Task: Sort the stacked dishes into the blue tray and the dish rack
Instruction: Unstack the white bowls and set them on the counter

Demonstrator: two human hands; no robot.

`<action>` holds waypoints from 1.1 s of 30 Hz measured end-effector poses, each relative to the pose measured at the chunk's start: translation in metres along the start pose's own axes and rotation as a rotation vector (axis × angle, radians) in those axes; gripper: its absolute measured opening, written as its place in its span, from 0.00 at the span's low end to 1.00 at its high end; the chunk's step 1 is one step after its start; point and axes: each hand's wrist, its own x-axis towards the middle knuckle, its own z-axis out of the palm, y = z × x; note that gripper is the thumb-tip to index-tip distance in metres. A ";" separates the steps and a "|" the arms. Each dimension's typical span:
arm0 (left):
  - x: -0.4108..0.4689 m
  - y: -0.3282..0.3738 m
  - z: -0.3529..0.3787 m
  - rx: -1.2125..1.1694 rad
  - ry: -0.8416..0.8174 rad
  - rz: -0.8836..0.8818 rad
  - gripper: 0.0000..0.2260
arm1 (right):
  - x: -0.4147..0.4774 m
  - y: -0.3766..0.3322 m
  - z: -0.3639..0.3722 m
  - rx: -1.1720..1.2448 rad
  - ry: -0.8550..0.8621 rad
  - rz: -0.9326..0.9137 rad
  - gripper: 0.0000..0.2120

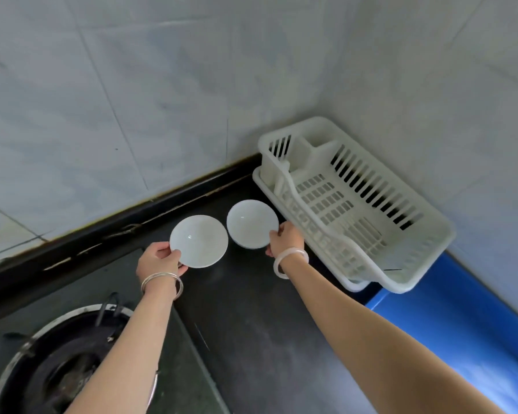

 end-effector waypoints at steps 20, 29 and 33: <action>0.038 -0.001 0.017 -0.276 -0.058 -0.161 0.13 | 0.036 -0.011 0.038 0.373 -0.167 0.277 0.18; 0.031 0.000 0.027 -0.477 -0.062 -0.225 0.16 | 0.039 -0.015 0.051 0.633 -0.199 0.282 0.24; 0.034 0.003 0.034 -0.525 -0.030 -0.226 0.15 | 0.048 -0.028 0.058 0.594 -0.204 0.254 0.23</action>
